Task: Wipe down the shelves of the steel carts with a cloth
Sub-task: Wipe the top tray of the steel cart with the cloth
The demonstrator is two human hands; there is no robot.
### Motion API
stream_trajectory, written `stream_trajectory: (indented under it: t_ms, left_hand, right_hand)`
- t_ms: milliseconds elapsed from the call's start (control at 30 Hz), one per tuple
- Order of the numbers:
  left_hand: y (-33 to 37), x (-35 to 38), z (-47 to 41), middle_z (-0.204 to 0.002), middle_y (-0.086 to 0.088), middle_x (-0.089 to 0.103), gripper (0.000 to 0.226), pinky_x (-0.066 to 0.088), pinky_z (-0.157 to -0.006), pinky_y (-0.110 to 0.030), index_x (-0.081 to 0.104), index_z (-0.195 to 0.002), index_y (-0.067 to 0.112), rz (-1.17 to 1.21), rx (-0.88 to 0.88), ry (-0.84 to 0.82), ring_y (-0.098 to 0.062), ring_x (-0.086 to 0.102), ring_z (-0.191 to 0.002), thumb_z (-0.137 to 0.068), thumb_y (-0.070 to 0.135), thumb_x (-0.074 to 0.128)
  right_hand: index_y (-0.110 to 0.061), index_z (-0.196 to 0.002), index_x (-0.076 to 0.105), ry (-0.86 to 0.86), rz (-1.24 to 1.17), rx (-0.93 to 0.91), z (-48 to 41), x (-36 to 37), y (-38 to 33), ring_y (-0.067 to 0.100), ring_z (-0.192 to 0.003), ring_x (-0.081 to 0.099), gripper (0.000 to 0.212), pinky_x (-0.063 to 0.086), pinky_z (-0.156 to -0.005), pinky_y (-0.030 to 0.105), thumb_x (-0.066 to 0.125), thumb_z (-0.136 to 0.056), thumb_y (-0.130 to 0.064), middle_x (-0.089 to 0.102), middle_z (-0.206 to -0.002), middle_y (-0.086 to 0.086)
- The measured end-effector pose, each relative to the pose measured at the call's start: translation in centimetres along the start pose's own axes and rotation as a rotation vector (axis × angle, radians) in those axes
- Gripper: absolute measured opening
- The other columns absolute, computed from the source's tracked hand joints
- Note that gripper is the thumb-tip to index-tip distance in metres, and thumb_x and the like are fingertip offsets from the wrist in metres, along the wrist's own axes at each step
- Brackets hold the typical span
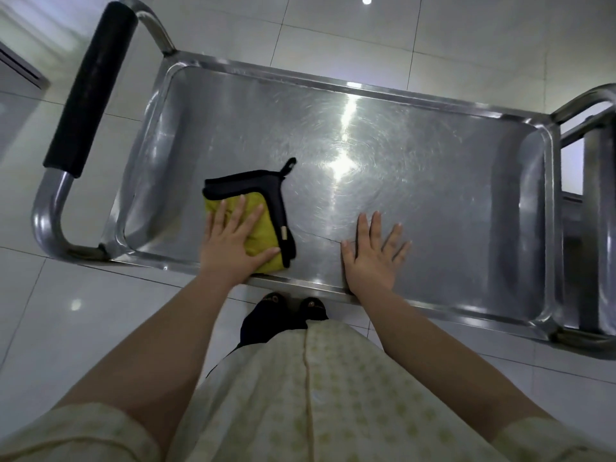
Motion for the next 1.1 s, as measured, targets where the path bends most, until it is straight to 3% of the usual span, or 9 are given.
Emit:
stream_trajectory:
  t_ms: [200,300,400,467,533,600,800,1100]
  left_hand:
    - [-3.9,-0.5,0.3,-0.159,0.012,-0.023,0.092,-0.013,-0.119,-0.044,-0.019,-0.145,0.051,-0.036,-0.066,0.027,-0.022,-0.023,-0.147,-0.068,0.092,0.012]
    - [-3.6,-0.5,0.1,-0.160,0.009,-0.021,0.092,-0.012,-0.119,-0.047,-0.018,-0.147,0.049,-0.045,-0.041,0.033,-0.025,-0.023,-0.147,-0.071,0.091,0.014]
    - [-2.6,-0.7,0.1,-0.163,0.001,-0.013,0.092,-0.010,-0.118,-0.054,-0.004,-0.152,0.040,-0.045,-0.072,0.017,-0.032,-0.019,-0.147,-0.077,0.081,0.029]
    - [-1.0,-0.6,0.0,-0.163,-0.007,-0.012,0.088,-0.009,-0.116,-0.058,-0.001,-0.155,0.028,-0.011,-0.110,0.042,-0.033,-0.017,-0.147,-0.084,0.073,0.027]
    - [0.2,-0.2,0.1,-0.161,-0.012,-0.016,0.085,-0.011,-0.115,-0.061,-0.008,-0.154,0.024,0.032,-0.151,0.075,-0.030,-0.018,-0.147,-0.087,0.072,0.011]
    - [0.2,0.3,-0.1,-0.160,-0.010,-0.021,0.082,-0.011,-0.113,-0.064,-0.016,-0.153,0.030,0.027,-0.166,0.075,-0.030,-0.018,-0.147,-0.087,0.074,0.005]
    - [-4.5,-0.8,-1.3,-0.158,0.001,-0.029,0.077,-0.009,-0.111,-0.067,-0.022,-0.146,0.047,-0.017,-0.053,0.022,-0.029,-0.026,-0.145,-0.085,0.079,0.012]
    - [-12.9,-2.4,-1.8,-0.156,0.009,-0.033,0.077,-0.015,-0.109,-0.067,-0.024,-0.143,0.054,-0.056,0.014,-0.040,-0.026,-0.029,-0.144,-0.082,0.083,0.013]
  right_hand:
    - [-0.034,-0.147,-0.030,-0.004,0.034,0.028,0.0,-0.2,-1.5,0.045,-0.138,-0.033,0.062,-0.012,-0.109,0.068,0.003,-0.098,-0.054,-0.033,-0.157,-0.001]
    - [-0.035,-0.148,-0.026,-0.006,0.032,-0.171,0.1,-0.7,-6.6,0.043,-0.133,-0.038,0.061,-0.019,-0.109,0.065,0.007,-0.100,-0.052,-0.033,-0.155,-0.001]
    - [-0.036,-0.151,-0.019,-0.062,-0.029,-0.322,0.4,-0.7,-11.7,0.040,-0.138,-0.036,0.061,-0.019,-0.113,0.059,0.010,-0.100,-0.054,-0.030,-0.157,-0.001]
    - [-0.036,-0.151,-0.017,-0.095,-0.086,-0.284,-0.3,-0.3,-12.7,0.040,-0.140,-0.033,0.062,-0.020,-0.114,0.055,0.012,-0.101,-0.055,-0.029,-0.158,-0.002]
    - [-0.036,-0.152,-0.015,-0.101,-0.085,-0.231,-0.9,0.0,-12.4,0.039,-0.141,-0.032,0.061,-0.021,-0.114,0.054,0.012,-0.101,-0.055,-0.026,-0.159,-0.003]
    - [-0.036,-0.153,-0.012,-0.079,-0.083,-0.223,-1.1,0.2,-12.1,0.037,-0.141,-0.032,0.060,-0.019,-0.115,0.054,0.012,-0.101,-0.054,-0.024,-0.160,-0.004]
    - [-0.037,-0.154,-0.007,0.010,-0.112,-0.133,-1.5,0.1,-12.5,0.030,-0.143,-0.030,0.059,-0.019,-0.115,0.051,0.012,-0.101,-0.054,-0.021,-0.158,-0.015]
    - [-0.038,-0.145,-0.025,0.033,0.025,0.002,-1.8,1.0,-14.3,0.036,-0.144,-0.025,0.057,-0.017,-0.115,0.054,0.007,-0.100,-0.050,-0.025,-0.159,-0.011]
Point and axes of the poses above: each hand's wrist, its own z-axis away from the middle knuckle, its own x-axis out of the palm, y = z × x, the point moved 9 cm from there along -z, towards the middle knuckle
